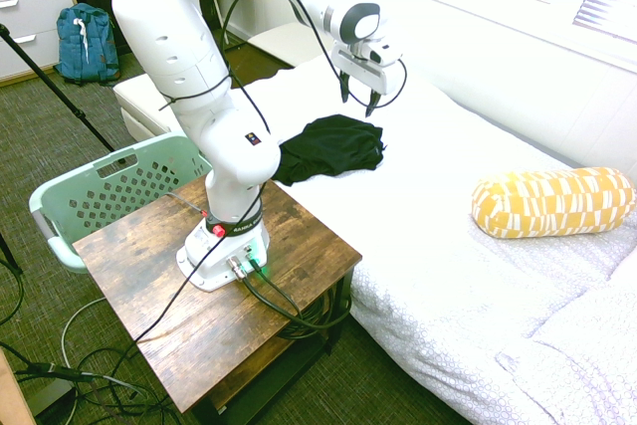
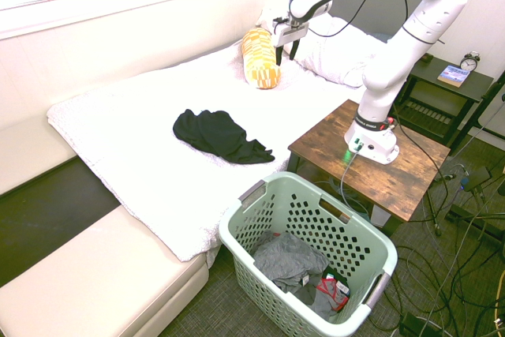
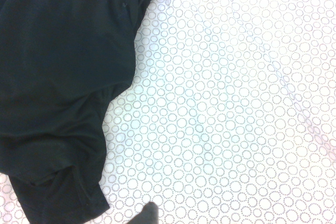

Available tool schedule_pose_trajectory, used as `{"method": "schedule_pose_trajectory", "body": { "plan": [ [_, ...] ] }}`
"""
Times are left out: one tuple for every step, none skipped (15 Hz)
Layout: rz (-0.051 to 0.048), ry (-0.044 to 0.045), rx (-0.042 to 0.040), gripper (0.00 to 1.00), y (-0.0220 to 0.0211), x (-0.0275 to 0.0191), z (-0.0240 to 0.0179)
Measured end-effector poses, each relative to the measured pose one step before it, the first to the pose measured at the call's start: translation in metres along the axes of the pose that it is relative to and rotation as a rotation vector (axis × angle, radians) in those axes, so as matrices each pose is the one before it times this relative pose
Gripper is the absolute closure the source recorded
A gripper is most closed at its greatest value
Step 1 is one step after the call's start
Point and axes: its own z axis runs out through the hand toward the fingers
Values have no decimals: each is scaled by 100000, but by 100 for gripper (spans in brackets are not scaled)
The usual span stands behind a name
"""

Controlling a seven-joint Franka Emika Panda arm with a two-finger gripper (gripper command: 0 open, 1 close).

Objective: Put my clothes in the laundry bag

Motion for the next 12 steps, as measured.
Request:
{"method": "schedule_pose_trajectory", "body": {
  "plan": [
    [-290, 40, -70, 0, -36, 32, 12],
    [-811, 79, -40, 0, -132, 95, -16],
    [-932, -170, -278, 0, -284, 29, 170],
    [-1225, -126, -333, 0, -569, -51, 380],
    [-1827, 76, -118, 0, -967, -154, 461],
    [-2212, 184, -194, 0, -1239, -171, 614],
    [-2016, 534, -396, 0, -1605, -50, 750],
    [-1619, 125, -341, 0, -1754, 69, 946],
    [-1579, -871, -59, 0, -2023, 123, 1202],
    [-1621, -1262, -76, 0, -2133, 285, 1556],
    [-1163, -1565, -327, 0, -1852, 440, 1627],
    [-1505, -1198, -315, 0, -1933, 450, 1652]
  ]
}}
